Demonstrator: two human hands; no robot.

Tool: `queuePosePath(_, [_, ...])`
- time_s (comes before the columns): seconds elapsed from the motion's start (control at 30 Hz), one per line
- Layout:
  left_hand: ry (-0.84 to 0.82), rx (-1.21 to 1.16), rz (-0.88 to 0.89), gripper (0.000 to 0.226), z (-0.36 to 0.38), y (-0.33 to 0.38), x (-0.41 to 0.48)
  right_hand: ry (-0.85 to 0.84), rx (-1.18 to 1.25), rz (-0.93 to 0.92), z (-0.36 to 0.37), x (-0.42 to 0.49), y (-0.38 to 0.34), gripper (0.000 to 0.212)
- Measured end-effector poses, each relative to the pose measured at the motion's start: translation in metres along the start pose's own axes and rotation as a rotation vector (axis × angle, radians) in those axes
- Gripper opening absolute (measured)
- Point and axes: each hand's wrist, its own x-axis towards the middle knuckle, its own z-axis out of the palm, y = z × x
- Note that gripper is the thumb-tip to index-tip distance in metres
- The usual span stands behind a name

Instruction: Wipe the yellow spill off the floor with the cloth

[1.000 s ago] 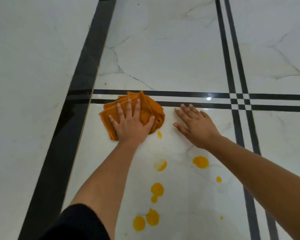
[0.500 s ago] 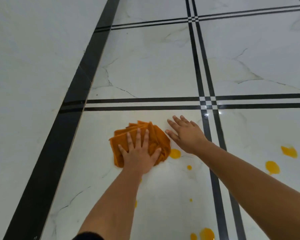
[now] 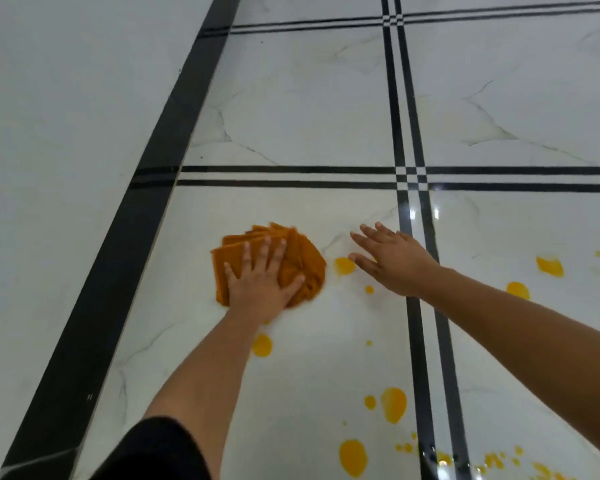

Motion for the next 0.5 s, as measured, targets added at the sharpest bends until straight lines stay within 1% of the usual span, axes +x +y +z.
queuePosePath(0.03, [-0.012,-0.051,-0.074,0.078,0.002,0.002,-0.004,-0.003,0.001,-0.001,0.001,-0.005,-0.002,0.059])
queuePosePath(0.07, [-0.003,-0.066,-0.085,0.078,0.007,0.005,-0.016,-0.003,0.007,-0.006,0.001,-0.010,-0.004,0.059])
queuePosePath(0.1, [0.028,-0.048,-0.018,0.079,0.016,0.003,-0.036,-0.002,0.015,-0.017,0.003,-0.014,-0.008,0.058])
queuePosePath(0.17, [0.069,0.060,0.221,0.081,0.036,-0.018,-0.078,-0.009,0.023,-0.041,0.007,-0.021,-0.018,0.058])
queuePosePath(0.2, [0.068,0.115,0.307,0.081,0.039,-0.034,-0.089,-0.022,0.022,-0.054,0.010,-0.024,-0.025,0.058])
queuePosePath(0.23, [0.046,0.145,0.343,0.080,0.038,-0.050,-0.089,-0.041,0.015,-0.077,0.013,-0.027,-0.034,0.058])
queuePosePath(0.3, [0.027,0.121,0.271,0.085,0.027,-0.062,-0.079,-0.062,-0.017,-0.140,0.020,-0.033,-0.053,0.059])
queuePosePath(0.37, [0.033,0.031,0.222,0.085,0.023,-0.061,-0.076,-0.014,0.014,-0.181,0.027,-0.035,-0.074,0.059])
queuePosePath(0.43, [0.071,-0.222,0.181,0.082,0.014,-0.065,-0.080,0.030,0.073,-0.218,0.034,-0.028,-0.099,0.063])
queuePosePath(0.47, [0.134,-0.343,0.139,0.075,0.010,-0.074,-0.083,0.050,0.080,-0.261,0.038,-0.021,-0.113,0.068])
queuePosePath(0.5, [0.207,-0.402,0.075,0.069,0.006,-0.088,-0.088,0.068,0.089,-0.316,0.044,-0.013,-0.128,0.074])
